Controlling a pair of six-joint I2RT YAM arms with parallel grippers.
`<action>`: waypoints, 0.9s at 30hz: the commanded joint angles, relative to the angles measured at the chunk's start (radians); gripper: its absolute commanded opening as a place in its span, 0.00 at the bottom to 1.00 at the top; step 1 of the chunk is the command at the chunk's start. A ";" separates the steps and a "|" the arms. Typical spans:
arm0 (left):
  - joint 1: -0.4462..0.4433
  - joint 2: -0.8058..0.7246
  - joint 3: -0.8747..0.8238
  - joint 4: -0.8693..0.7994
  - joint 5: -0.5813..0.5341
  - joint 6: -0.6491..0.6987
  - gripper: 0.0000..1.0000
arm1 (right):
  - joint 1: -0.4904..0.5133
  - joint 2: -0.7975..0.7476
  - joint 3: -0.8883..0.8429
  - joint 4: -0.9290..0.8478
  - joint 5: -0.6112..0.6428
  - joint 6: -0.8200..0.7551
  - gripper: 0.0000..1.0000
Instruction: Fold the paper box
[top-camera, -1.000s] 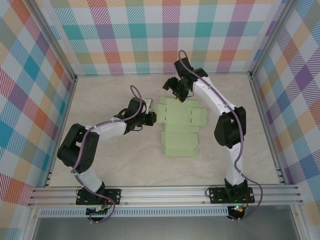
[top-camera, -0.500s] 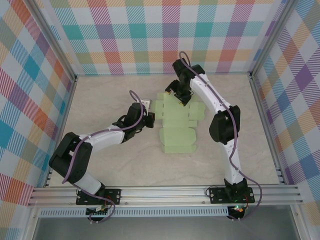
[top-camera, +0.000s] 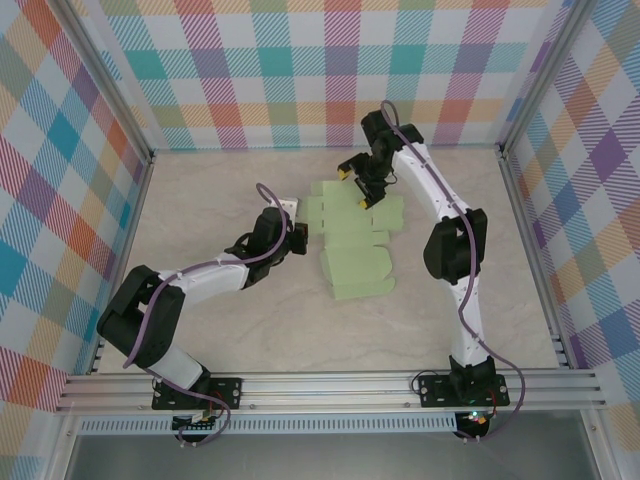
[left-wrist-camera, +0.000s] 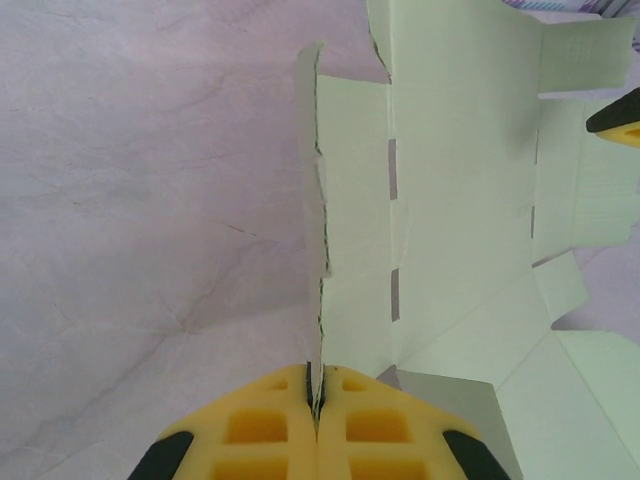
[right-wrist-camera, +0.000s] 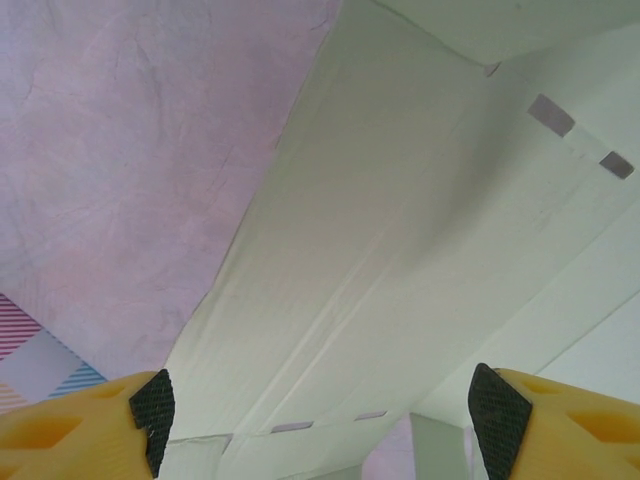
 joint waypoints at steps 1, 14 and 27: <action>-0.019 -0.007 -0.020 0.061 -0.019 -0.004 0.00 | -0.007 0.035 0.030 0.031 -0.076 0.078 0.80; -0.023 -0.004 -0.047 0.104 -0.056 -0.004 0.00 | -0.012 0.081 0.032 0.050 -0.105 0.130 0.66; -0.023 0.019 -0.044 0.096 -0.082 -0.057 0.08 | -0.011 0.056 0.033 0.056 -0.049 0.004 0.28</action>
